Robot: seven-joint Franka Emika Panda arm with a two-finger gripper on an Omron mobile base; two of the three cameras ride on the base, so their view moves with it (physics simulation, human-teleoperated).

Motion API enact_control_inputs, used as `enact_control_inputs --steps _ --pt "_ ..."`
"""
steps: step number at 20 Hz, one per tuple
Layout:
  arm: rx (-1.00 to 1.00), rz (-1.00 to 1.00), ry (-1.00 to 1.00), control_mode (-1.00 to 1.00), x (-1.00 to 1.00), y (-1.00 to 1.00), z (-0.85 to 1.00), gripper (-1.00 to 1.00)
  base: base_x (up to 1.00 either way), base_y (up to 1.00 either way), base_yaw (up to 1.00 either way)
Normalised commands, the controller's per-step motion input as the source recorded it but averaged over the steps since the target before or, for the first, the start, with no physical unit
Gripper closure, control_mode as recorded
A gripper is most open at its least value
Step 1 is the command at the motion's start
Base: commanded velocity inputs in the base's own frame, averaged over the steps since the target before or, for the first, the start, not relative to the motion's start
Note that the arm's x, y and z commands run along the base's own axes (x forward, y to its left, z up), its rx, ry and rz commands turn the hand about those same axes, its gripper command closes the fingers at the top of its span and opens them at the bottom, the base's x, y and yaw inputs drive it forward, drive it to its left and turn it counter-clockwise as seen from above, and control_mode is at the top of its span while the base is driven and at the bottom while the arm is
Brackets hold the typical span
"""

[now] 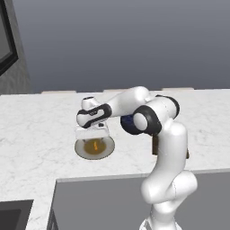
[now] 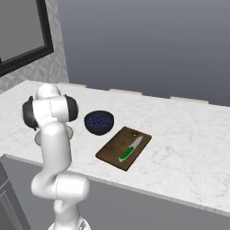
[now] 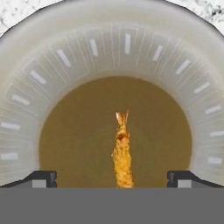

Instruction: Pick up the knife from the drawer and place it on the cutting board. Then place the meat from the plate to the cutting board.

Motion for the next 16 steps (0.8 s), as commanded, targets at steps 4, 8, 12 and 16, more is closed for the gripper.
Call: enact_control_inputs --steps 4,8,12,16 --pt "0.00 0.00 0.01 -1.00 0.00 0.00 -0.11 -1.00 0.00 0.00 0.00" --pt "0.00 0.00 0.02 -1.00 0.00 0.00 -0.21 -1.00 0.00 0.00 0.00" --pt "0.00 0.00 0.00 -1.00 0.00 0.00 -0.27 -1.00 0.00 0.00 0.00" --pt "0.00 0.00 0.00 -1.00 0.00 0.00 -0.33 1.00 0.00 0.00 0.00"
